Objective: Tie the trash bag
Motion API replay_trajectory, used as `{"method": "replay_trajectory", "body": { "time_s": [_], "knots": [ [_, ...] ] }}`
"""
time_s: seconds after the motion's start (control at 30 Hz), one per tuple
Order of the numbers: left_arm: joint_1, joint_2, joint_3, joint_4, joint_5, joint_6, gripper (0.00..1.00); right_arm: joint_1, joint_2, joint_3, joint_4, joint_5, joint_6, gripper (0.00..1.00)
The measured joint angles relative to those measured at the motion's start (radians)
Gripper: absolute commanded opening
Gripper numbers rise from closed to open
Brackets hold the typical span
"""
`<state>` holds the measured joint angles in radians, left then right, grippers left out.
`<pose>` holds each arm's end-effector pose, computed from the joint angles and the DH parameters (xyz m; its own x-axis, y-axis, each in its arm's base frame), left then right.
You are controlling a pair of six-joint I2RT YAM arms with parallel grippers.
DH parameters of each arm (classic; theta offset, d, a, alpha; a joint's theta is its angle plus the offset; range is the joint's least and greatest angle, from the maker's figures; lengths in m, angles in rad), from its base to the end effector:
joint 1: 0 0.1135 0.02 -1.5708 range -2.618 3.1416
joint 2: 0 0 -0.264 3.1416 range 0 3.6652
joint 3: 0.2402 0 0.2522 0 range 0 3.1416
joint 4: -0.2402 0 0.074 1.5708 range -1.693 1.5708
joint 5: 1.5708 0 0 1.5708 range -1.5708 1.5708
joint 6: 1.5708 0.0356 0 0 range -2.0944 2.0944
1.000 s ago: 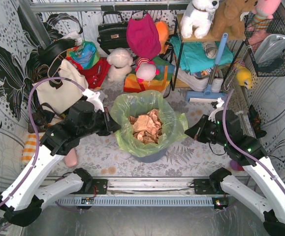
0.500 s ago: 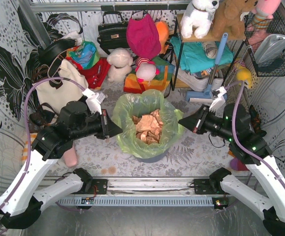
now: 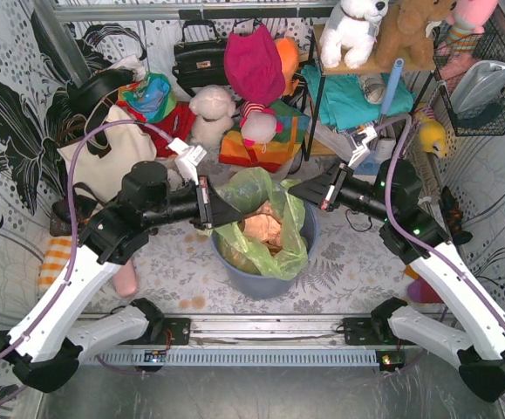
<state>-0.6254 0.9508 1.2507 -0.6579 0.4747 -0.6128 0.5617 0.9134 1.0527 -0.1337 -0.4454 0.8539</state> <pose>0.1379 -0.1197 0.4210 -0.7315 -0.1028 -0.6741 0.5465 0.5028 -0.6697 0.1603 0.1190 0.4165 -0.6341 0.4048 -0.6589 -0.5590 0.3488 0.7523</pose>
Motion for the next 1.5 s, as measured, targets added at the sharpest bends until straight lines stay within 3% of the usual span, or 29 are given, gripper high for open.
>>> {"method": "replay_trajectory", "body": {
  "time_s": [0.27,0.53,0.73,0.97,1.23,1.5],
  "knots": [
    [0.000,0.075,0.020,0.030,-0.032,-0.003,0.00,0.000,0.066,-0.078,0.166,-0.051,0.082,0.00],
    [0.000,0.061,0.153,-0.066,-0.334,0.005,0.00,0.000,0.153,-0.006,0.172,0.045,0.076,0.00],
    [0.004,0.042,0.127,-0.123,-0.548,0.010,0.00,0.000,0.275,0.031,0.220,0.117,0.066,0.00],
    [0.006,0.062,0.047,-0.066,-0.681,0.073,0.00,0.000,0.412,0.031,0.377,0.124,0.066,0.00],
    [0.010,0.032,0.037,0.174,-0.586,0.163,0.00,0.000,0.456,0.074,0.554,0.067,0.074,0.00],
    [0.010,-0.114,-0.064,0.450,-0.210,0.144,0.00,0.000,0.378,0.018,0.781,-0.084,0.158,0.00]
  ]
}}
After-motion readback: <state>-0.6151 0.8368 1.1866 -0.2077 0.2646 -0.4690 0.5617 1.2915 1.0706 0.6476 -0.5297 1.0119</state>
